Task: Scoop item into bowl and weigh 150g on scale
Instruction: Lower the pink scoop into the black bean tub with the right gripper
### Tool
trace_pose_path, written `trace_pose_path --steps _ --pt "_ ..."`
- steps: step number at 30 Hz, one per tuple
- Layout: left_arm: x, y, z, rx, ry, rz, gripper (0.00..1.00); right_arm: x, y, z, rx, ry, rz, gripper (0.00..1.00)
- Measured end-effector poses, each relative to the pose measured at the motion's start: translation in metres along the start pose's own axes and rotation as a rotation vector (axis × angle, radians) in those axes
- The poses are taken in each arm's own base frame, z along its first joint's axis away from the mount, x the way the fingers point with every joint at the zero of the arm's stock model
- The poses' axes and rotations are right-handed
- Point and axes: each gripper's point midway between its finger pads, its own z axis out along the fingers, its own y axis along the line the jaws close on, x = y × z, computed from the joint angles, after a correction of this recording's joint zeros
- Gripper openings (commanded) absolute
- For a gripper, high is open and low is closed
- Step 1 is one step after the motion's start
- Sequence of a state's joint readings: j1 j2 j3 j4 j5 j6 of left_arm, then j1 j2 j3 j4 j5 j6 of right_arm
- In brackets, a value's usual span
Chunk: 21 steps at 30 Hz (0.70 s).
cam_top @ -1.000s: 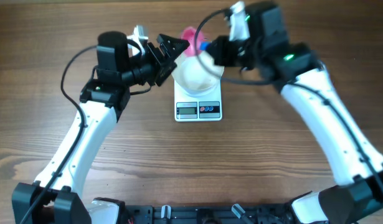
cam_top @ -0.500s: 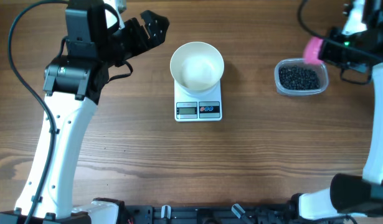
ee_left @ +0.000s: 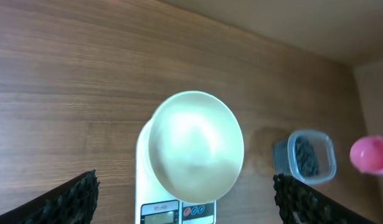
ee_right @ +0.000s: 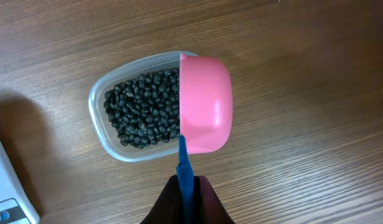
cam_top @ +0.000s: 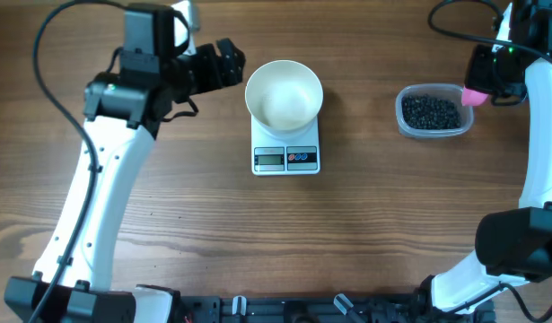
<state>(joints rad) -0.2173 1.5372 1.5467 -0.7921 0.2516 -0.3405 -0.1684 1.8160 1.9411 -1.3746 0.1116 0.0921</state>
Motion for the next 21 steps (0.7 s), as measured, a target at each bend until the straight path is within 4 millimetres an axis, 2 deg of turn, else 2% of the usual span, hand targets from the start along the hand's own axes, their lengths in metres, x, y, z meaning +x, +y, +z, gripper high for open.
trace_pose_path --steps 3,6,7,9,14,17,21 --pt "0.015 -0.014 0.022 0.017 0.057 0.053 0.99 0.004 0.001 0.005 -0.002 0.029 -0.031 0.04" --pt "0.03 -0.019 0.043 0.018 0.113 0.076 1.0 0.009 0.003 0.015 -0.008 0.073 -0.068 0.04" --pt "0.035 -0.02 0.051 0.017 0.135 0.089 1.0 0.011 0.005 0.029 -0.011 0.112 -0.083 0.04" --pt "0.041 -0.019 0.059 0.014 0.157 0.112 1.0 0.013 0.007 0.043 -0.013 0.144 -0.109 0.04" --pt "0.04 -0.016 0.06 -0.002 0.153 0.147 1.0 0.018 0.011 0.078 -0.021 0.204 -0.186 0.04" --pt "0.04 -0.014 0.061 -0.009 0.15 0.152 1.0 0.013 0.012 0.087 -0.023 0.189 -0.227 0.04" --pt "0.039 -0.013 0.061 -0.016 0.147 0.152 1.0 0.01 0.013 0.089 -0.028 0.175 -0.28 0.04"
